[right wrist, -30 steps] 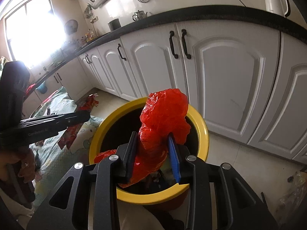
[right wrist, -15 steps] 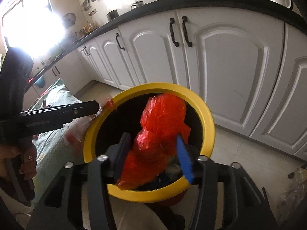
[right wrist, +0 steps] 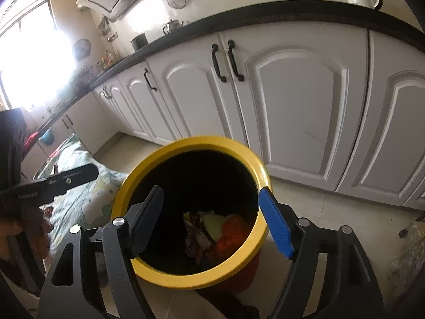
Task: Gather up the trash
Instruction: 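Move both open tools from the bin back over the bed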
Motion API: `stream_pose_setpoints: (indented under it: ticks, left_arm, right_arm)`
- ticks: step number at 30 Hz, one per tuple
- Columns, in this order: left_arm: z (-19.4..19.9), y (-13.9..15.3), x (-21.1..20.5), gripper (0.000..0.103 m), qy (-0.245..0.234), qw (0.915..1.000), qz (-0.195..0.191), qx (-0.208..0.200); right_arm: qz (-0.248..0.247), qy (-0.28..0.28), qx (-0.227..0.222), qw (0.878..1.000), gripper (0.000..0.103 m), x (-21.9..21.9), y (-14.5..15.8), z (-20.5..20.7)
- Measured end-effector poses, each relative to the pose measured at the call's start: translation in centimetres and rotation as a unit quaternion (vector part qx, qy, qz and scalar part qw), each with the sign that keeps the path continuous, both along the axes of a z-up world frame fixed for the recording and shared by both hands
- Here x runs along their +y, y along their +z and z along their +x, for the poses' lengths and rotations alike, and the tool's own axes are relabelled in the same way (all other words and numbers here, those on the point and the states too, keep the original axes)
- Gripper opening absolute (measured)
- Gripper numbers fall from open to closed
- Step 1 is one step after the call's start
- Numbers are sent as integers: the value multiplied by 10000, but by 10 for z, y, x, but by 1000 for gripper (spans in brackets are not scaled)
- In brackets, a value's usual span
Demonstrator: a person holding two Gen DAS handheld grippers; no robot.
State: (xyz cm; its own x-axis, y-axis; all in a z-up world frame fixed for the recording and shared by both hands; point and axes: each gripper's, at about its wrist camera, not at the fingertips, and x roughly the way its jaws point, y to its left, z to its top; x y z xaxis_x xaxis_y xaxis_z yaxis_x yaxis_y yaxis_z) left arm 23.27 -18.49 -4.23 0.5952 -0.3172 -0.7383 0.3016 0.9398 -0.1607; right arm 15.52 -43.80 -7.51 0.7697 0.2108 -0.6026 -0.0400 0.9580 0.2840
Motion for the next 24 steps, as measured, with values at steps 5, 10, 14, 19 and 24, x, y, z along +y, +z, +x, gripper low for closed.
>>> stream_pose_setpoints:
  ticks: [5, 10, 14, 19, 24]
  left_arm:
    - [-8, 10, 10, 92, 132, 9997, 0, -193]
    - [-19, 19, 23, 92, 263, 9989, 12, -378]
    - [-27, 25, 36, 92, 411, 9979, -36, -490]
    - [-39, 34, 53, 92, 586, 9961, -158, -633]
    - [-50, 46, 71, 92, 777, 9934, -172, -828]
  right_arm:
    - [-49, 0, -177, 9998, 74, 4, 11, -5]
    - [-85, 48, -361, 9993, 75, 11, 21, -9]
    - [-91, 158, -484, 9987, 76, 18, 29, -12]
    - [-124, 325, -642, 9973, 76, 34, 40, -17]
    - [-165, 555, -749, 9955, 76, 54, 49, -21]
